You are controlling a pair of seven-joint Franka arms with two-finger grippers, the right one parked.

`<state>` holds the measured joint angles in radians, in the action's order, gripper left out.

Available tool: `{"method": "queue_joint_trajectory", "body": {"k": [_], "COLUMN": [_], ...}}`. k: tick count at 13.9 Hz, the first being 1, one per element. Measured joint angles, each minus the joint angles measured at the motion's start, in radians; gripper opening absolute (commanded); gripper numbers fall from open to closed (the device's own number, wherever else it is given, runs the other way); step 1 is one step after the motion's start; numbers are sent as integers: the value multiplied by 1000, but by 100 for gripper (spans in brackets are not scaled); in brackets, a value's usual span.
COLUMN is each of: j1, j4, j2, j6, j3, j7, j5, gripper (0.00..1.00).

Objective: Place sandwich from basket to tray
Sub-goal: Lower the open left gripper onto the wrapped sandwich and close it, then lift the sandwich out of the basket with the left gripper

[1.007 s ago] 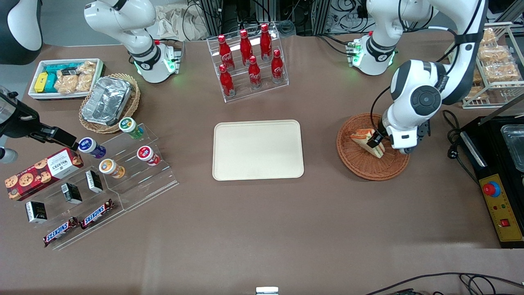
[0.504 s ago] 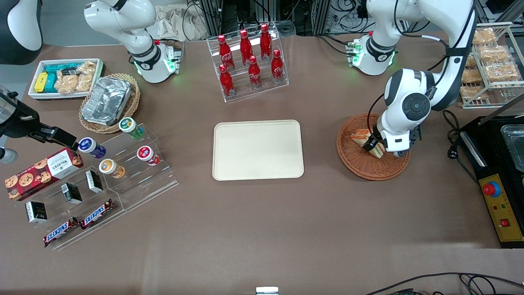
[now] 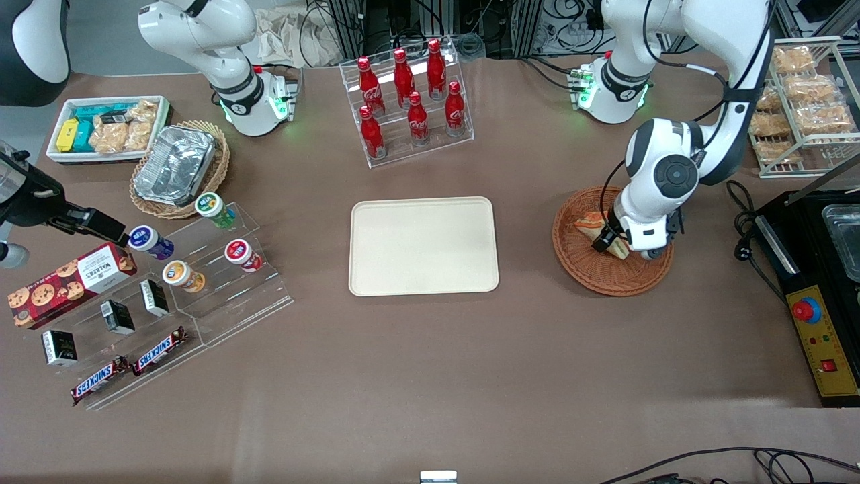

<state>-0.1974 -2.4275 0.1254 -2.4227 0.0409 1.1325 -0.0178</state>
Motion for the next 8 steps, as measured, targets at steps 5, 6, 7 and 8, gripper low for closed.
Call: {"method": "queue_joint_trajectory", "body": {"k": [5, 6, 7, 8], "j1": [0, 0, 0, 0], "j4": [-15, -14, -13, -11], "j2": [1, -1, -4, -10], "j6": [-25, -25, -25, -24], "j3": [0, 0, 0, 0], "j7": [4, 4, 4, 4], "j5": [0, 0, 0, 0], "gripper": [0, 0, 0, 0]}}
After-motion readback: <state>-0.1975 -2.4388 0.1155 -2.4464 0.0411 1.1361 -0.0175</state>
